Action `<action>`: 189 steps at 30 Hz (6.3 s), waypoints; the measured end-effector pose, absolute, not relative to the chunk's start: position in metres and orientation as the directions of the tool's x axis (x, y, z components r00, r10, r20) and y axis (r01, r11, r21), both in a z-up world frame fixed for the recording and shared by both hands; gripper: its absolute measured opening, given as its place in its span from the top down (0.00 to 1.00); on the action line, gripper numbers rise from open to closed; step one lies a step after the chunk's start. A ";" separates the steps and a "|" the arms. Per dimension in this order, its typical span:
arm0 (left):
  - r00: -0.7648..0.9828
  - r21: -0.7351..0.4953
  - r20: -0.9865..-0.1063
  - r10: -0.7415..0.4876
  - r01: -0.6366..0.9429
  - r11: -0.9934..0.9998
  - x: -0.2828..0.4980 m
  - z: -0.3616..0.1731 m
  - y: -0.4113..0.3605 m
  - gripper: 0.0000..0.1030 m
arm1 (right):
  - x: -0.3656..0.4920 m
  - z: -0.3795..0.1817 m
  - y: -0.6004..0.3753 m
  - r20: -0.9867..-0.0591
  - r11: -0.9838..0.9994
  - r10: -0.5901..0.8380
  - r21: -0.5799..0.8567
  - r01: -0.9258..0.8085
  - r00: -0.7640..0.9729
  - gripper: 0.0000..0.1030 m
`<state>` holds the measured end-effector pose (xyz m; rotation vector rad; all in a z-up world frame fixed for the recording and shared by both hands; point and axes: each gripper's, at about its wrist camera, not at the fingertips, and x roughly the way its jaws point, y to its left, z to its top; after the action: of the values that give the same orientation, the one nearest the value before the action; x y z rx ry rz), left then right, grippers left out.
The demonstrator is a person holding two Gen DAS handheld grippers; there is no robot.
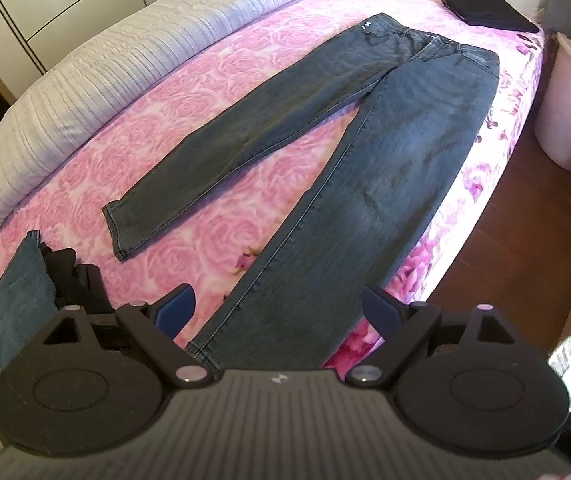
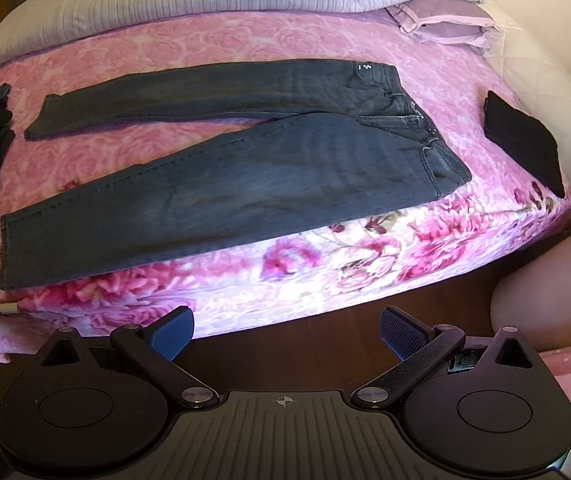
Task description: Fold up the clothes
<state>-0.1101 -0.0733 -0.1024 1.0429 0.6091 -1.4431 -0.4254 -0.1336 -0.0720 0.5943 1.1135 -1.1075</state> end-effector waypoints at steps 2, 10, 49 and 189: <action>0.105 0.206 -0.864 -0.493 0.966 -0.155 -0.117 -0.104 -0.075 0.14 | -0.434 -0.074 -0.140 -0.919 0.390 -0.392 -0.130 0.912 0.036 0.01; 0.111 0.201 -0.881 -0.459 0.968 -0.151 -0.130 -0.113 -0.078 0.14 | -0.452 -0.090 -0.156 -0.932 0.421 -0.362 -0.133 0.897 0.032 0.01; 0.264 0.499 -0.839 -0.476 0.724 -0.477 -0.255 -0.315 -0.123 0.43 | -0.542 -0.209 -0.296 -0.875 0.766 -0.482 -0.397 0.506 0.043 0.21; 0.006 0.114 -0.956 -0.292 0.928 -0.355 0.220 -0.309 -0.379 0.97 | -0.072 -0.279 -0.624 -0.929 0.997 0.052 0.067 0.027 0.366 0.53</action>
<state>0.2202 -0.3789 -0.3089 1.2755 0.7422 -1.5522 -0.0719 -0.6239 -0.2791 0.0749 1.1966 0.0164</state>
